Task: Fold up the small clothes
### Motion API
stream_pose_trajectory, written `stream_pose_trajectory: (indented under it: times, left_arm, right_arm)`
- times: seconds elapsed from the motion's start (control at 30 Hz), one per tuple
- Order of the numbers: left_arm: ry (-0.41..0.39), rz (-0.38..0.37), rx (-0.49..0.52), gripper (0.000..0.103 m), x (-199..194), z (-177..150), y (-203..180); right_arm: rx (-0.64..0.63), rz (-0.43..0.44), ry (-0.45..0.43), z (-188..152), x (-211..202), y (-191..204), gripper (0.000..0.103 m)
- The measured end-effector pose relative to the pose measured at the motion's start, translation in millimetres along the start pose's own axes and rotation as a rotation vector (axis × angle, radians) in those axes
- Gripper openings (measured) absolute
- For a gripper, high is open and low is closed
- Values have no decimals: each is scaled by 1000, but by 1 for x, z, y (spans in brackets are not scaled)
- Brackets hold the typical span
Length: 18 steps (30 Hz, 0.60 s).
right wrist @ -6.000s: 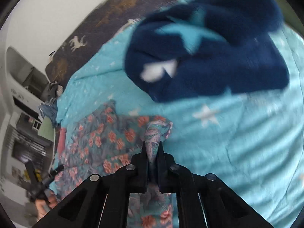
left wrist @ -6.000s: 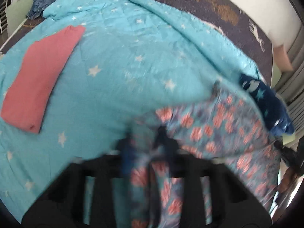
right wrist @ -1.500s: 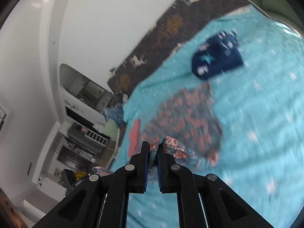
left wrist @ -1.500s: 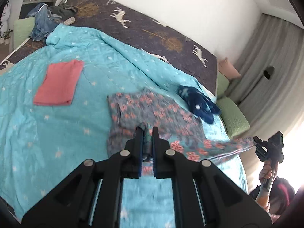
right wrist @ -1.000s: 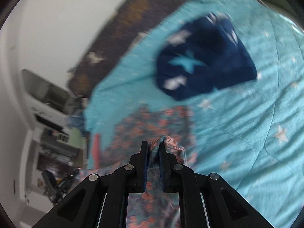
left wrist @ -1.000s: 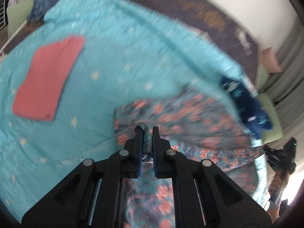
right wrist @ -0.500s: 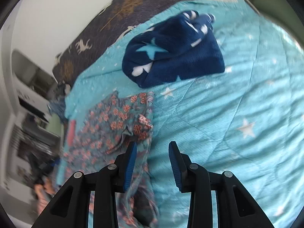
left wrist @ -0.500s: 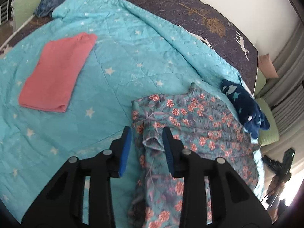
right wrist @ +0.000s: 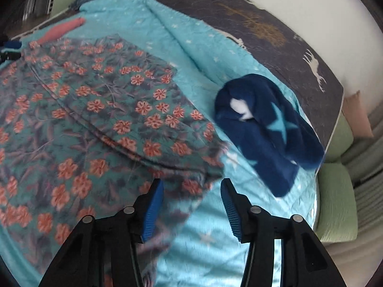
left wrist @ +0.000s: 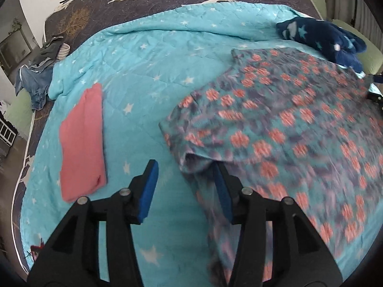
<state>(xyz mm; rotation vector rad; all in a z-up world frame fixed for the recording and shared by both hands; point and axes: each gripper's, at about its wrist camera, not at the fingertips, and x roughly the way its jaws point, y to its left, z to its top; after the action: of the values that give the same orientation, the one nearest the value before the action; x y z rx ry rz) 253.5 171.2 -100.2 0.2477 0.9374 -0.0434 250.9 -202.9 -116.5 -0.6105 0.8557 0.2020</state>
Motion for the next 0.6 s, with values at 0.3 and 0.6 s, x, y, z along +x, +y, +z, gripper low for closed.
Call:
stream_pose_trajectory:
  times: [0.3, 0.6]
  left_arm:
    - [-49, -59, -298, 56, 9, 32, 55]
    - [30, -197, -288, 58, 38, 25, 37]
  right_arm:
    - [578, 213, 1, 13, 34, -104, 52]
    - [682, 438, 6, -19, 52, -113, 52]
